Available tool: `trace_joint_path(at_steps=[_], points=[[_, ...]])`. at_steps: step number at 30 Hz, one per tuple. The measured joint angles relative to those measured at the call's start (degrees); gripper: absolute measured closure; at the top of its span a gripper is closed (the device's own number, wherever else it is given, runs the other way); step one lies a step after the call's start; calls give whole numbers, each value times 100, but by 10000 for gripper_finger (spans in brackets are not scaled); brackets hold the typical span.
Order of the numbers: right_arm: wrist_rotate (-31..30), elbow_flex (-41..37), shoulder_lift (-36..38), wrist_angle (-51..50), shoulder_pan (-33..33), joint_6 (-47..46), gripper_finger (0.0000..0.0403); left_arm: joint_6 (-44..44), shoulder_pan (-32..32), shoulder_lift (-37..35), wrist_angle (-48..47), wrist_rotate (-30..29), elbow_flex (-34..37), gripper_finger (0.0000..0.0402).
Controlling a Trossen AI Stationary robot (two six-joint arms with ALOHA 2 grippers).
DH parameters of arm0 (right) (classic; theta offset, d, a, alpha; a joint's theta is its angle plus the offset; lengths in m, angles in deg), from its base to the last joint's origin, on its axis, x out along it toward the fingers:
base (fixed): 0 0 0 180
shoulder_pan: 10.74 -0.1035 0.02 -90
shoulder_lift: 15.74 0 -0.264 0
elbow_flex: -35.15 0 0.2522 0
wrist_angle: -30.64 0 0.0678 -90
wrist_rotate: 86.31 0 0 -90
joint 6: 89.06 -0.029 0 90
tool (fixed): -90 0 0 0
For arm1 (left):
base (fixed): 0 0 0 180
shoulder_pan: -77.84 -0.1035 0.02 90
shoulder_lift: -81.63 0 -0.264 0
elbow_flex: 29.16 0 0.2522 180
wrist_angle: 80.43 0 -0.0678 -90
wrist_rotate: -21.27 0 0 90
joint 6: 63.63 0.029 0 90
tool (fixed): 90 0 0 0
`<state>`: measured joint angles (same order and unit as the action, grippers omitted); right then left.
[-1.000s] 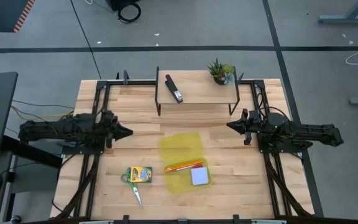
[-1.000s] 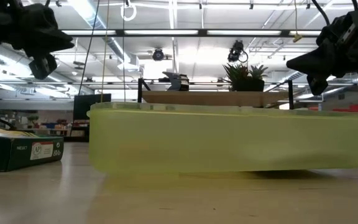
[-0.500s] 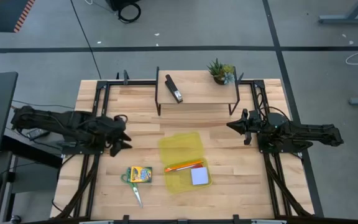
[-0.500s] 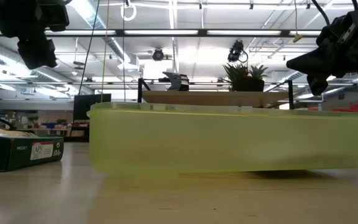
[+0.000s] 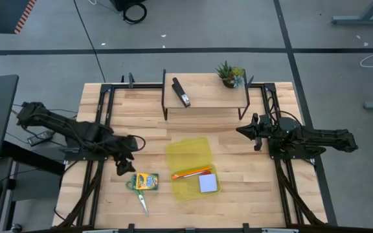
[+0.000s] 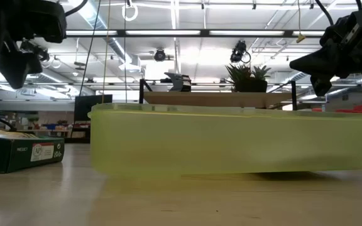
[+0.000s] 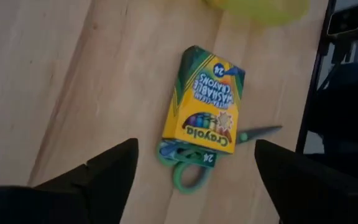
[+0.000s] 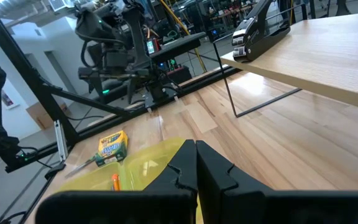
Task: Pack school essentials
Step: Put the yellow crayon box into the yellow supply box
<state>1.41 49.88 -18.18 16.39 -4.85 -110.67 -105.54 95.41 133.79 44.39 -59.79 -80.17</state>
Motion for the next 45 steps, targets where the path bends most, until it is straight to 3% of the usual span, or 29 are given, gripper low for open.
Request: trace_joint_path(at_steps=[11, 18, 45], points=[[0, 0, 0, 0, 0, 0, 397, -675, 345, 671, -125, -707, -892, 61], [0, 0, 0, 0, 0, 0, 397, -348, 557, 1104, -789, -830, -1500, 63], [0, 0, 0, 0, -2, 0, 397, 412, 1019, 1455, -838, -858, -1574, 63]])
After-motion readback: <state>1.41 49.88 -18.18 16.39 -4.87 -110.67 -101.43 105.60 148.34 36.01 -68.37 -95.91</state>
